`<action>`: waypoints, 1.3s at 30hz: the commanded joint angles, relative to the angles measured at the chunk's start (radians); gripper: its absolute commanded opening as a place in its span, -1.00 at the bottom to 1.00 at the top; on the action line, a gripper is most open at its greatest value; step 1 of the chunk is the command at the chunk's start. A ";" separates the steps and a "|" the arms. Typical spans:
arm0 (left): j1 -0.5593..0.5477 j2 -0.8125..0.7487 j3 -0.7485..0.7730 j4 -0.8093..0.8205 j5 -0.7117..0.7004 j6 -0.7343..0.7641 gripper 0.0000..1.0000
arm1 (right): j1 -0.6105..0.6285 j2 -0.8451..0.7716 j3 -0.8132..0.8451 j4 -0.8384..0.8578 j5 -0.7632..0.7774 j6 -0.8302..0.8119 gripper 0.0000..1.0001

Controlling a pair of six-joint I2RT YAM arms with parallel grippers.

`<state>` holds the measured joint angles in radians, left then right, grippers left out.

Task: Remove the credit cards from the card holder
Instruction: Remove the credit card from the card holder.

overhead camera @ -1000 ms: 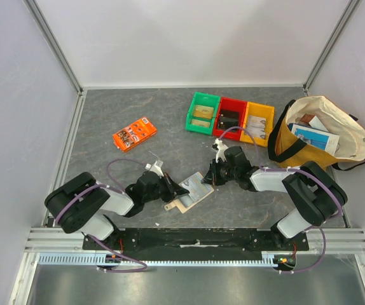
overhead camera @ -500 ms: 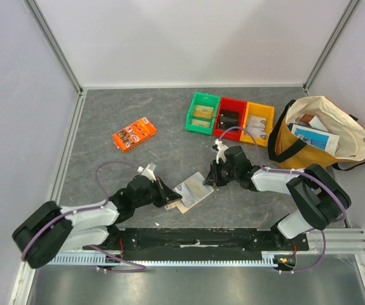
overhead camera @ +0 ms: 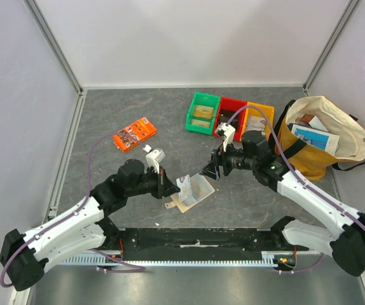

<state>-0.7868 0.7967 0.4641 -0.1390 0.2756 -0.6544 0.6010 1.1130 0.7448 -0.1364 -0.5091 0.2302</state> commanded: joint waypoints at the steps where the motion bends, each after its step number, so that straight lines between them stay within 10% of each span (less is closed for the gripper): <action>1: -0.002 0.035 0.187 -0.246 0.160 0.363 -0.96 | 0.003 -0.050 0.119 -0.141 -0.178 -0.189 0.53; 18: -0.002 0.288 0.613 -0.639 0.407 0.866 -0.96 | 0.164 0.148 0.424 -0.474 -0.312 -0.560 0.44; 24: -0.002 0.302 0.642 -0.652 0.415 0.895 -0.97 | 0.215 0.209 0.438 -0.479 -0.328 -0.571 0.01; 29: -0.002 0.291 0.631 -0.649 0.404 0.906 -0.97 | 0.220 0.226 0.435 -0.473 -0.310 -0.555 -1.00; 39: 0.000 0.220 0.559 -0.570 0.360 0.882 -0.97 | 0.212 0.202 0.383 -0.385 -0.321 -0.483 -1.00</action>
<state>-0.7856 1.0683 1.0367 -0.8261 0.6254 0.2100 0.8120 1.3262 1.1503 -0.5777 -0.8417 -0.2977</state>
